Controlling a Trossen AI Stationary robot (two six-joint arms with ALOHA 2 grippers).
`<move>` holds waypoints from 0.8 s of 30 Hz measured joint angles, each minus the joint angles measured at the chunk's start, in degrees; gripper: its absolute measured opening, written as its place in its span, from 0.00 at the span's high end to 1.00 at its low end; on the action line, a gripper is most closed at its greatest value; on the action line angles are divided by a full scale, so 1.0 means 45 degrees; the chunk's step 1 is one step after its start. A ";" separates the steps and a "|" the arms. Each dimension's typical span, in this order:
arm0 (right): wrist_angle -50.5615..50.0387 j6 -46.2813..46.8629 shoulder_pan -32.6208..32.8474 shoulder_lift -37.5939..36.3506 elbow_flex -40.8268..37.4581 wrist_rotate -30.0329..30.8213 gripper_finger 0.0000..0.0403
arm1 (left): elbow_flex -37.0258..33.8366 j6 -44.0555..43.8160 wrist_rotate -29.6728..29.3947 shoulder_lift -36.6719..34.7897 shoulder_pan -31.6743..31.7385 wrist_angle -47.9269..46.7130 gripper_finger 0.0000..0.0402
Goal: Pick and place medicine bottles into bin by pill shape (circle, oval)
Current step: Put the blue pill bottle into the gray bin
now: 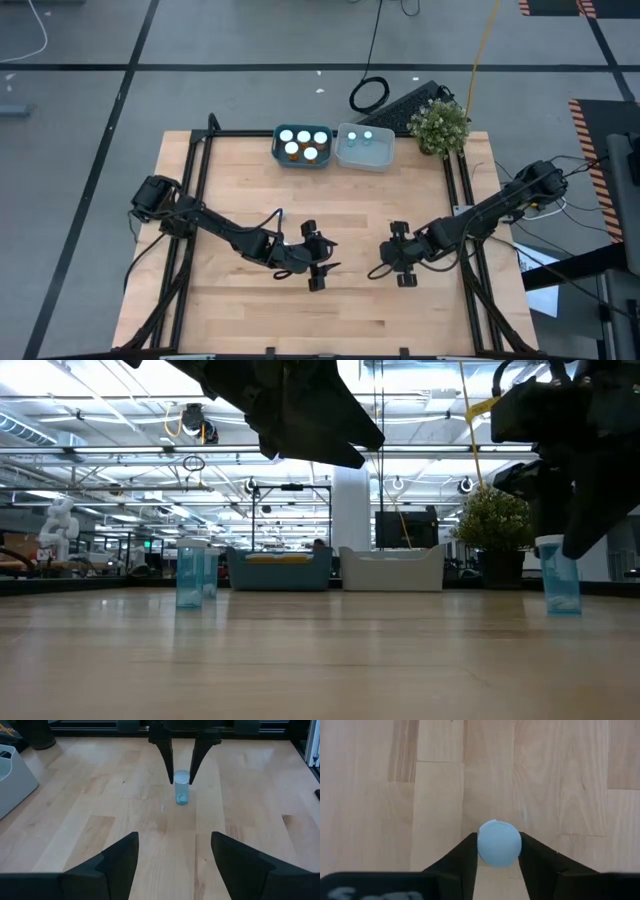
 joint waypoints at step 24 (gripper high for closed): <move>0.0540 -0.1333 -0.3444 -0.1444 0.0053 -0.0283 0.70 | 0.0000 0.0117 0.0007 0.0000 0.0000 -0.0123 0.38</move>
